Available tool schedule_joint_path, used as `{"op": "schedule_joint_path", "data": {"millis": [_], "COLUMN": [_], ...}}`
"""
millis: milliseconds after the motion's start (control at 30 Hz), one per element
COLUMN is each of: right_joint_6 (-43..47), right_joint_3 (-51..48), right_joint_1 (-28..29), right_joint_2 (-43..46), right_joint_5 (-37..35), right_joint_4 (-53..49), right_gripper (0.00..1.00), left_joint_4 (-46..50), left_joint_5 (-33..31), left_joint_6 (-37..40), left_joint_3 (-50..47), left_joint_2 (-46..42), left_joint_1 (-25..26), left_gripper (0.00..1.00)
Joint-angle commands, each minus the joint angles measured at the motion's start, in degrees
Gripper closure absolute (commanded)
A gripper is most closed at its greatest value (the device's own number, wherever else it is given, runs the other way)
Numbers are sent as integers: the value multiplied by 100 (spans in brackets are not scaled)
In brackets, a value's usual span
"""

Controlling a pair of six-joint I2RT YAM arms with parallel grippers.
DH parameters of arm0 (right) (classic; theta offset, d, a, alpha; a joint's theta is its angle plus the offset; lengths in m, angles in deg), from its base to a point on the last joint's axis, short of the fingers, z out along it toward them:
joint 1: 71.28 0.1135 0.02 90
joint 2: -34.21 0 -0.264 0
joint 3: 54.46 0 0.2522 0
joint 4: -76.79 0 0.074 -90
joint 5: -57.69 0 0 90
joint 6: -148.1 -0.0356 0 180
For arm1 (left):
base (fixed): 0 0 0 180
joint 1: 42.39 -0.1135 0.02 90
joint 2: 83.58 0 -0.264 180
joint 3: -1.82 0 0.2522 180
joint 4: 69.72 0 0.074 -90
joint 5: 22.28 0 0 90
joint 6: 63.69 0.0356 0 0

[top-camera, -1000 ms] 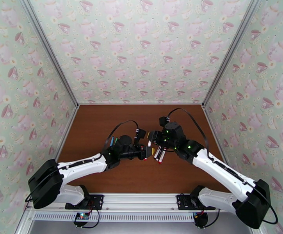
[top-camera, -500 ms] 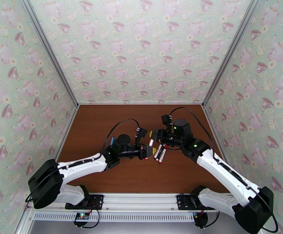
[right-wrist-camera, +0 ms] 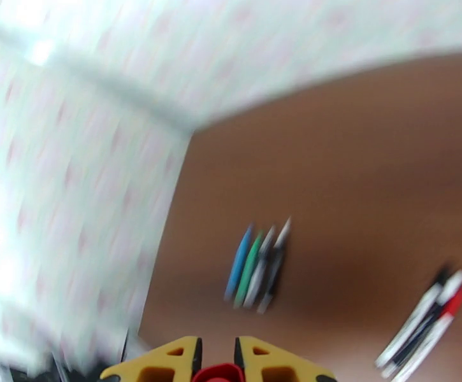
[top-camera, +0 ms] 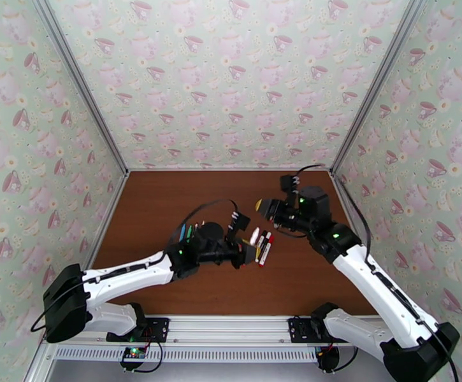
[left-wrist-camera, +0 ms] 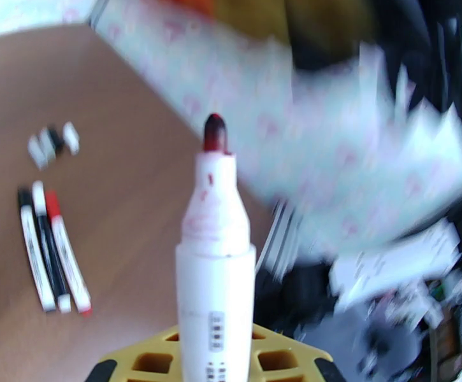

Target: Open the pen caps

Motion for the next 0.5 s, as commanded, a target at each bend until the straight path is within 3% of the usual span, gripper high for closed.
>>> {"op": "schedule_joint_path", "data": {"millis": [0,233,467], "right_joint_6": [0,821,1395], "right_joint_3": [262,-56,-856], "right_joint_1": [19,-63,-57], "right_joint_2": [8,-1,196], "right_joint_5": [-935,-138,-859], "right_joint_4": [-155,-240,-1352], "right_gripper": [98,95,94], "left_joint_4": [838,264,-24], "left_joint_5": [-620,-173,-59], "left_joint_6": [468,21,-322], "left_joint_3": [203,-218,-690], "left_joint_2": [-85,-461,-938], "left_joint_1": [91,-140,-550], "left_gripper": [99,99,98]}}
